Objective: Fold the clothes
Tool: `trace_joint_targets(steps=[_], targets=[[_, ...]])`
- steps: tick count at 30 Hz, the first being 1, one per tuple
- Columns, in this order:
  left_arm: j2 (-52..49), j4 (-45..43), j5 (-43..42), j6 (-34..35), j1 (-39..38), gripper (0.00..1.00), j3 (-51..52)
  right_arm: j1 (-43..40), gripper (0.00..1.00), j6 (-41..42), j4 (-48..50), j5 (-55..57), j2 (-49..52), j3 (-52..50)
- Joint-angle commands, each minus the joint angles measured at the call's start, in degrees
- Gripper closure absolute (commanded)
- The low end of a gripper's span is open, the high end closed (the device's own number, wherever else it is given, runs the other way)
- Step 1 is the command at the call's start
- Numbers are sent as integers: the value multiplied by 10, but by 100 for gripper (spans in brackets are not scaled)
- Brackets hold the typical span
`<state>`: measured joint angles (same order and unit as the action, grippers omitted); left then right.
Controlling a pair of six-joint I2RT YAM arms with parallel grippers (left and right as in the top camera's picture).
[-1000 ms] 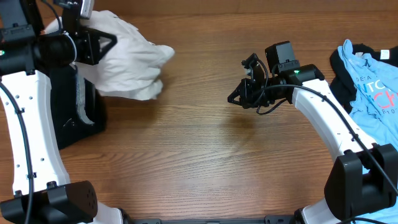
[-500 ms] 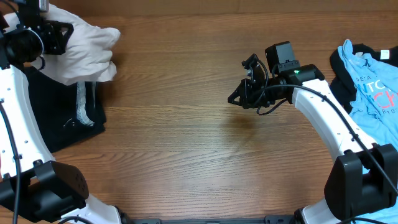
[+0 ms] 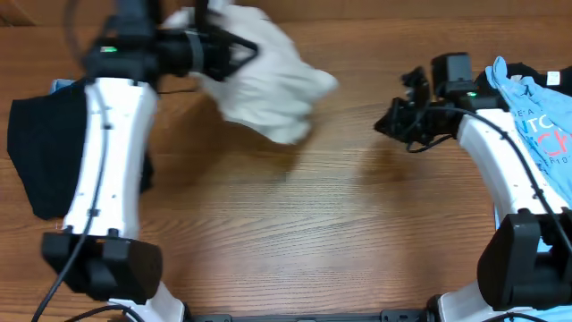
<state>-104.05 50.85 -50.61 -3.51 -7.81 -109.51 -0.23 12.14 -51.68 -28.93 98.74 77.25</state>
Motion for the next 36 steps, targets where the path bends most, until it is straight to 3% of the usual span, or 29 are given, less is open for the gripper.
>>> trace_joint_targets(steps=[1,3,5,10,13,17,23,30,31,32,34,36], targets=[[-39,-12,37,-20,-94,96,-19,-56,95,4,-11,-9,-7,17],[-62,-14,91,-14,-119,96,-19,-62,92,-58,-24,-46,-7,17],[-83,10,154,-14,-125,96,-19,-62,92,-62,-34,-36,-7,17],[-136,127,192,-51,-95,96,-19,-62,92,-62,-34,-38,-7,17],[-167,162,185,-59,-78,96,-19,-61,92,-66,-33,-59,-7,17],[-169,145,154,-68,-75,96,-24,-56,92,-78,-30,-78,-7,17],[-169,186,144,-59,-65,96,-92,-56,91,-78,-33,-81,-7,17],[-172,243,344,-59,-56,96,-48,-54,91,-79,-30,-94,-7,17],[-172,241,360,-59,-50,94,-37,-54,91,-79,-29,-95,-7,17],[-172,237,373,-58,-44,86,-27,-54,91,-79,-28,-98,-7,17],[-172,232,417,-45,-26,54,-13,-54,91,-79,-28,-98,-7,17],[-172,237,466,-19,-4,42,-13,-53,90,-79,-28,-98,-7,17]])
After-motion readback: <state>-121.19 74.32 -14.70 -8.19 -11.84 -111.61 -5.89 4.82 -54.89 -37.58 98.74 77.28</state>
